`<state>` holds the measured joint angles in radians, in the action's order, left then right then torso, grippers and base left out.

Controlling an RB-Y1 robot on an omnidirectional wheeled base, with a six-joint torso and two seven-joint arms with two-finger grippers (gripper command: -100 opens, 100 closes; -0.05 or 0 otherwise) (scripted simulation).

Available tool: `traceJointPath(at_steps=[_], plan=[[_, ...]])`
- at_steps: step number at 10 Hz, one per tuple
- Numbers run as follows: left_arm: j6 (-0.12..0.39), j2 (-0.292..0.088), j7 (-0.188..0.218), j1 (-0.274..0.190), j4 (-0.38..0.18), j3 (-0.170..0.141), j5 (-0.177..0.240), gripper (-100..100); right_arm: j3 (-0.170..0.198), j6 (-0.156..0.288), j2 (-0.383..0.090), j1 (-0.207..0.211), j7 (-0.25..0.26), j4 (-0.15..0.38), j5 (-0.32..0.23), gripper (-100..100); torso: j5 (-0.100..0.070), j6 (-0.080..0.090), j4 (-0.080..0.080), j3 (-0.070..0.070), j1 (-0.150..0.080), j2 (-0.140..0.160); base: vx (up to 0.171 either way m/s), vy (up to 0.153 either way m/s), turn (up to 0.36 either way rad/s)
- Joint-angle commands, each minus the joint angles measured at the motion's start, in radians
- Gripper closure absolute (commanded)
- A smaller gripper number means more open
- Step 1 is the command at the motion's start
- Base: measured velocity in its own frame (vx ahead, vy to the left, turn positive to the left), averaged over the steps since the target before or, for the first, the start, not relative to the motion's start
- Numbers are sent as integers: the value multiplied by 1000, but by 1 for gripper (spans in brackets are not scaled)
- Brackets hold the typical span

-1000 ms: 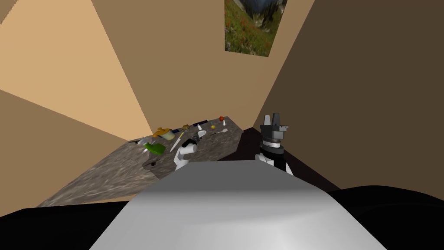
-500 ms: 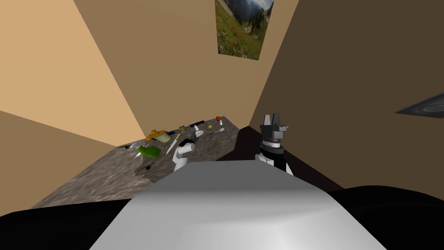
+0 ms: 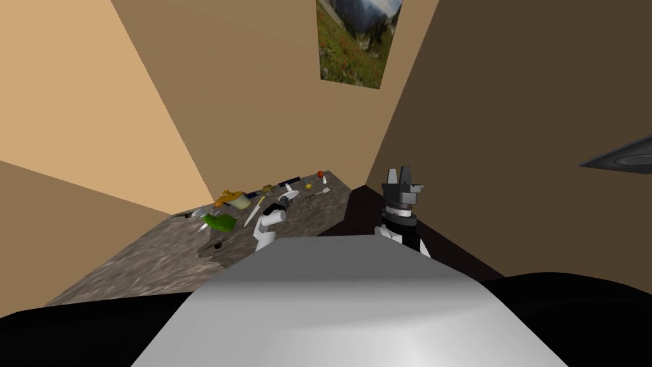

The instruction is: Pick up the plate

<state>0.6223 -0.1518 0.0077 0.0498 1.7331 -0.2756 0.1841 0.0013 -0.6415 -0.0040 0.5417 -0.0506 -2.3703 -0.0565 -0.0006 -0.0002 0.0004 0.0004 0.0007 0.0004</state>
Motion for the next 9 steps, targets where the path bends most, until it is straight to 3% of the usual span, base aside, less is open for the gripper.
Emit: traceJointPath(at_steps=[1, 2, 9], plan=[[0, 0, 0, 0, 0, 0, 0, 0, 0, 0, 0, 0, 0, 0, 0, 0, 0, 0, 0, 0, 0, 0, 0, 0, 0], [5, -2, 18, 20, 31, 38, -15, 100, 0, 0, 0, 0, 0, 0, 0, 0, 0, 0, 0, 0, 0, 0, 35, 8, 223], [27, -31, 107, 112, 165, 214, -64, 100, 0, 0, 0, 0, 0, 0, 0, 0, -1, 0, 0, -1, 0, -3, 59, 12, 184]])
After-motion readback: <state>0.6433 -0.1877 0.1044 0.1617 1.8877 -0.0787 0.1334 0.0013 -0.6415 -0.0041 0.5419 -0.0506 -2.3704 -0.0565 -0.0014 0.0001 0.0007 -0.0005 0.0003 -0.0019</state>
